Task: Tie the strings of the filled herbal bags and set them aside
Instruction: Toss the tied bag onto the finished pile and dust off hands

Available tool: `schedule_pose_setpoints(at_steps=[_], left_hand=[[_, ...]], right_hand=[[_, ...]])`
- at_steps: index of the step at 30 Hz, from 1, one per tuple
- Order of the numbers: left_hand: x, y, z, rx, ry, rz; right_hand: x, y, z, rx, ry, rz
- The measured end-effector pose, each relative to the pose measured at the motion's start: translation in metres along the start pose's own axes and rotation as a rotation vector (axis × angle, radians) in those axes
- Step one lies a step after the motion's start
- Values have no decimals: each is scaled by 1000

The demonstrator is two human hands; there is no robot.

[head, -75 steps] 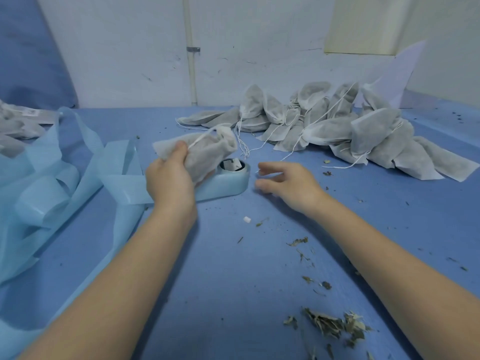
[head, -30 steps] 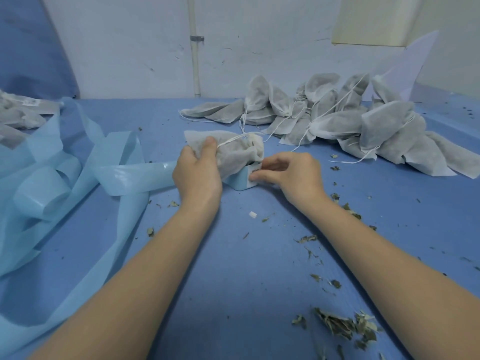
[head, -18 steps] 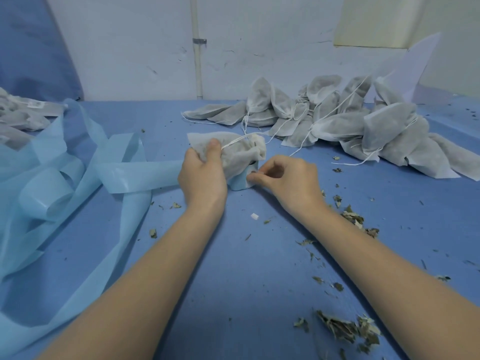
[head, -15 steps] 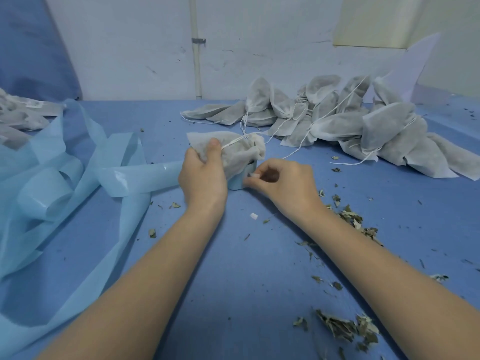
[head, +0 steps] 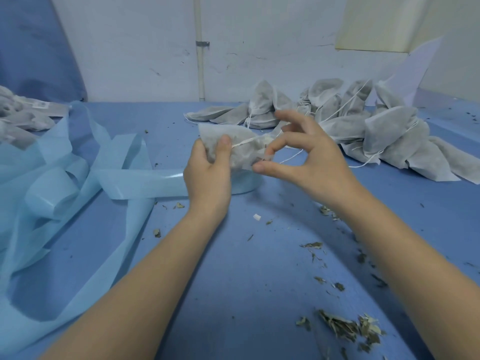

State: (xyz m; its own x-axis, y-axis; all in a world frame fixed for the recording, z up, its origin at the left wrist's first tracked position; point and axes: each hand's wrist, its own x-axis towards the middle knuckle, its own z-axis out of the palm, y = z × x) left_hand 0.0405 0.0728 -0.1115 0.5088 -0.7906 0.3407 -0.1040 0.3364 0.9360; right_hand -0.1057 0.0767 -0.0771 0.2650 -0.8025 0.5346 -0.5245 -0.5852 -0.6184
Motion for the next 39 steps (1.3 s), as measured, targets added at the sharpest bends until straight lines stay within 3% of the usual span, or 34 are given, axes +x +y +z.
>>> schedule_pose_setpoints(at_steps=[7, 15, 22, 34, 39], left_hand=[[-14, 12, 3, -7, -152, 58], [-9, 10, 2, 28, -79, 68], [-14, 10, 4, 42, -183, 71], [-18, 17, 6, -160, -282, -50], [-23, 22, 5, -116, -339, 7]], right_hand=[[4, -1, -3, -21, 44, -37], [2, -3, -13, 160, -124, -11], [4, 0, -6, 153, -18, 4], [6, 4, -8, 77, -19, 6], [5, 5, -11, 187, -14, 94]])
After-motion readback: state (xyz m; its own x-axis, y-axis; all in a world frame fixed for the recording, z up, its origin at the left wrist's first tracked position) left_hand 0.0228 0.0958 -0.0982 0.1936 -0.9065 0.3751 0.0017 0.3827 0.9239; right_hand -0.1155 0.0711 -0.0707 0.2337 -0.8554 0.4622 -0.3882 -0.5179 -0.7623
